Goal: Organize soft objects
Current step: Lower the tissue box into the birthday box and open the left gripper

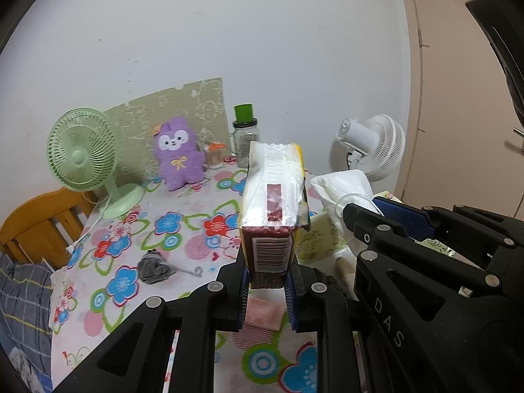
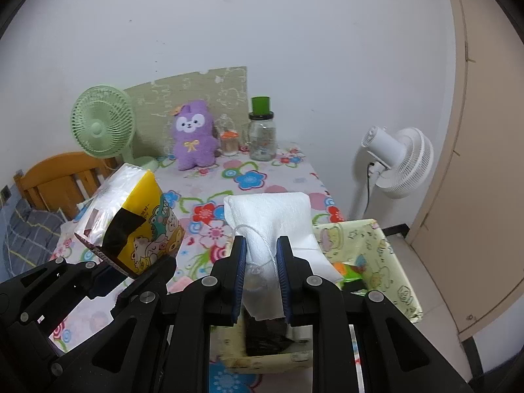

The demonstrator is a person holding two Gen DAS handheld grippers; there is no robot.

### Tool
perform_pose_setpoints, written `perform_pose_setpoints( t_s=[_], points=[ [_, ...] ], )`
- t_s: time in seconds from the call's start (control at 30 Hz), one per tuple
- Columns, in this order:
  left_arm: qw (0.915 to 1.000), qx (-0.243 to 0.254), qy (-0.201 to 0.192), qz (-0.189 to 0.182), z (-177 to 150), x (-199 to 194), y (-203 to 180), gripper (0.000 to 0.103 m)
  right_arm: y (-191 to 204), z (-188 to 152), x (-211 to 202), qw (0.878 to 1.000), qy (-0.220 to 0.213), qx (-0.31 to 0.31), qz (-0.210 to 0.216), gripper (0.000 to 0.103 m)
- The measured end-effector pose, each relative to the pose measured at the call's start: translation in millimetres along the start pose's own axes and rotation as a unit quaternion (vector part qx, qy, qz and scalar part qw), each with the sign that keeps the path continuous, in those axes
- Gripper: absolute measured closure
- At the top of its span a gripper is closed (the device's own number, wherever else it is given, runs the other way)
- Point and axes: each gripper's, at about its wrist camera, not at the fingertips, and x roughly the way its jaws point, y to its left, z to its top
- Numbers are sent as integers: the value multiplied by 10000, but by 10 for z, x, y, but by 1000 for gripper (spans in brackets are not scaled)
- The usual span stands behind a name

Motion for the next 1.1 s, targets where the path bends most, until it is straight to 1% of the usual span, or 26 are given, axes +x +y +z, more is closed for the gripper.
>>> perform_pose_setpoints(
  t_s=[0.53, 1.1],
  points=[
    [9993, 211, 143, -283, 82, 259, -413, 86, -456, -49, 151, 9995, 142, 167, -206, 81],
    [9972, 412, 468, -407, 73, 546, -694, 85, -770, -143, 378, 9984, 375, 392, -167, 81]
  ],
)
